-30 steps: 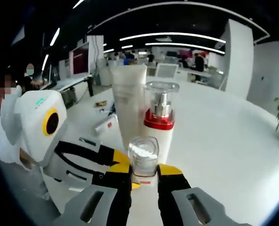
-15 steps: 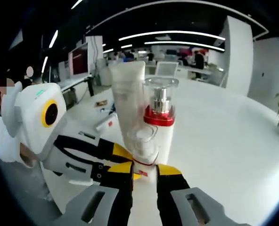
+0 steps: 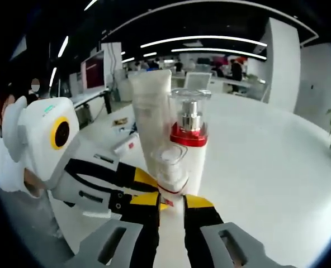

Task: Arrange the skincare products in the storage area until every visible bottle or jar stands upright without overlapping.

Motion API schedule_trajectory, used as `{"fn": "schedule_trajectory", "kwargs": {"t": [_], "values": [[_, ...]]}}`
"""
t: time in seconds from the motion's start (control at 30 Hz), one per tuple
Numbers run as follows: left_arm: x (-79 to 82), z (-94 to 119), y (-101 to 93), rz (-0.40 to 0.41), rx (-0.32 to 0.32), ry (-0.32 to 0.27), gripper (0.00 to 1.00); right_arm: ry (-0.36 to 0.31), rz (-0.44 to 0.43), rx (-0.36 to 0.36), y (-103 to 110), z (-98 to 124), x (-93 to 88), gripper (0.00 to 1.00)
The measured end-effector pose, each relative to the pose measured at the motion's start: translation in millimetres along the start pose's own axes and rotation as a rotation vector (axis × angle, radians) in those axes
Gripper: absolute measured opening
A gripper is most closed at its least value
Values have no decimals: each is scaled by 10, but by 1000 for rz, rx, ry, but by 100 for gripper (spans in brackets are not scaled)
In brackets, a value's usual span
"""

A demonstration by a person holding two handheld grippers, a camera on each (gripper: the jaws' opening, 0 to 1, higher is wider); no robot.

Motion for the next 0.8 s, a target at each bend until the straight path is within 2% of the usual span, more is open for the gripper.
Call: {"fn": "schedule_trajectory", "kwargs": {"t": [0.33, 0.67, 0.8], "values": [[-9, -3, -4, 0, 0, 5, 8, 0, 10, 15, 8, 7, -17, 10], [-40, -22, -21, 3, -5, 22, 8, 2, 31, 24, -50, -81, 0, 23], [-52, -27, -35, 4, -9, 24, 9, -8, 31, 41, -86, -124, 25, 32]]}}
Point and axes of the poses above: the point that each gripper's makers call its tool centre point, and the gripper's own axes: z roughly backward along the fingers, y roughly to its left, x roughly out of its top, the point moved 8 cm from there along z, roughly backward along the fingers, and after that the axes turned 3 degrees about -x, right-handed, at the moved point
